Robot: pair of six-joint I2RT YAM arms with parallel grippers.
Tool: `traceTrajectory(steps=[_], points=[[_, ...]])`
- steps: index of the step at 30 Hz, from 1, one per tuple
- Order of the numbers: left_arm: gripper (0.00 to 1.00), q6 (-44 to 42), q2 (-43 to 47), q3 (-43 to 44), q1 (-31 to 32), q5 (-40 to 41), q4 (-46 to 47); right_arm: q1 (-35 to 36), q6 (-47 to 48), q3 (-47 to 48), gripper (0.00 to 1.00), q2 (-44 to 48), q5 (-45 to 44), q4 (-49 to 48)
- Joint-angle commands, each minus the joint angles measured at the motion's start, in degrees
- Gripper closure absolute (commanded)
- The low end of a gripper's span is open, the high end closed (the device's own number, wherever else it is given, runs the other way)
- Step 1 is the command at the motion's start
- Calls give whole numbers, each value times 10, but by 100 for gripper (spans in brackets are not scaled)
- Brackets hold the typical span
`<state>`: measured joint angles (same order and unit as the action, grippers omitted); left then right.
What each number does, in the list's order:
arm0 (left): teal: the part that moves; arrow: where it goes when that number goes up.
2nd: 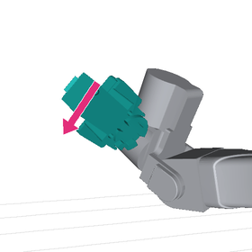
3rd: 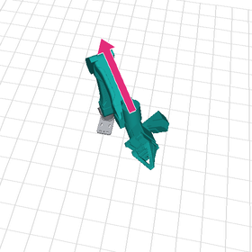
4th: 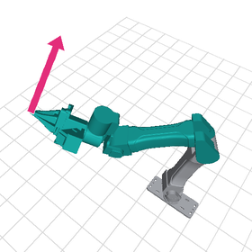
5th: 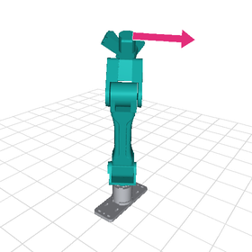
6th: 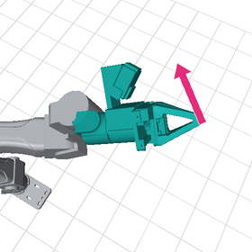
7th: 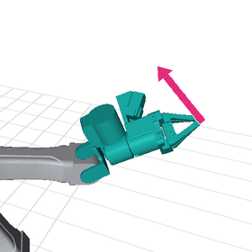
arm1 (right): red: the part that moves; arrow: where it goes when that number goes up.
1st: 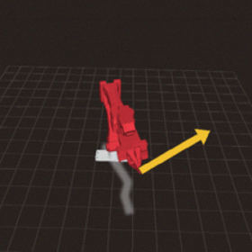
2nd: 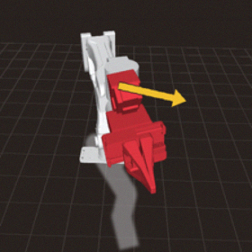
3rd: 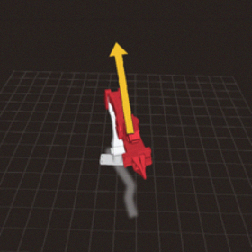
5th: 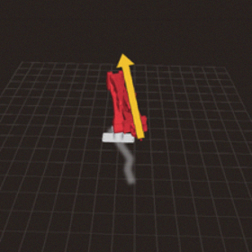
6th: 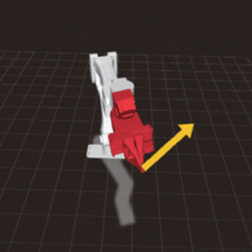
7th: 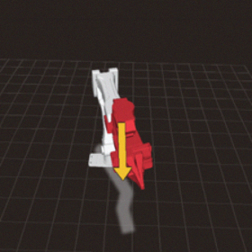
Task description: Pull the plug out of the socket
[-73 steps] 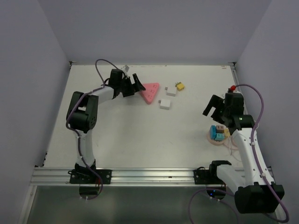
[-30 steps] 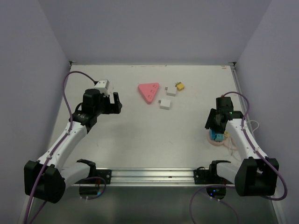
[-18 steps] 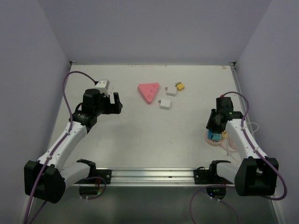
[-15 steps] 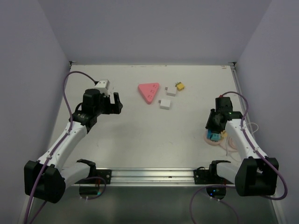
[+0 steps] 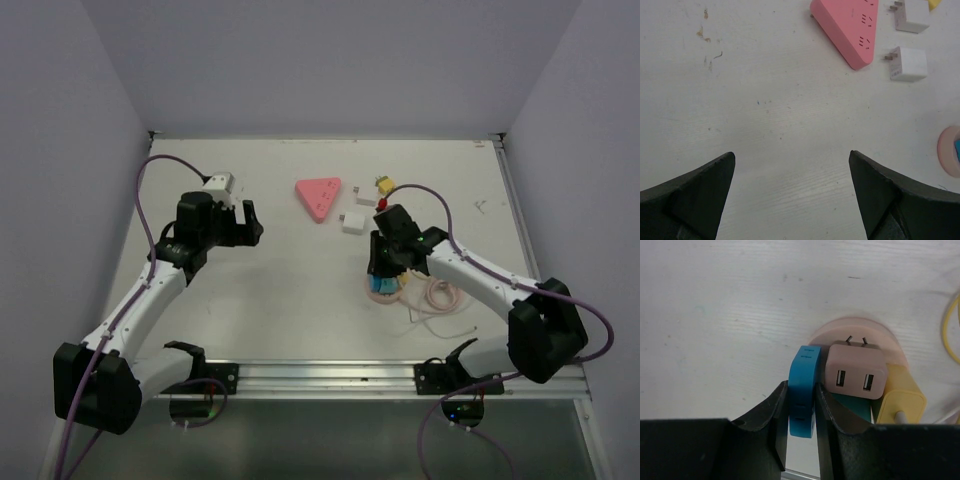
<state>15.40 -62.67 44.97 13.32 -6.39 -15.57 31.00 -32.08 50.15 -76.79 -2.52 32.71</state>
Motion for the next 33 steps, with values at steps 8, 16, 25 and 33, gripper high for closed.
traceTrajectory(steps=[8,16,25,33], points=[[2,53,50,-61,-5,-55,14,205,-53,171,100,-181,19,-48],[2,64,123,-90,-5,-28,-52,309,27,299,98,-292,63,-6],[1,121,190,-81,-5,13,-125,312,49,343,35,-258,84,-4],[3,183,200,-51,-4,38,-202,311,73,411,28,-223,45,24]])
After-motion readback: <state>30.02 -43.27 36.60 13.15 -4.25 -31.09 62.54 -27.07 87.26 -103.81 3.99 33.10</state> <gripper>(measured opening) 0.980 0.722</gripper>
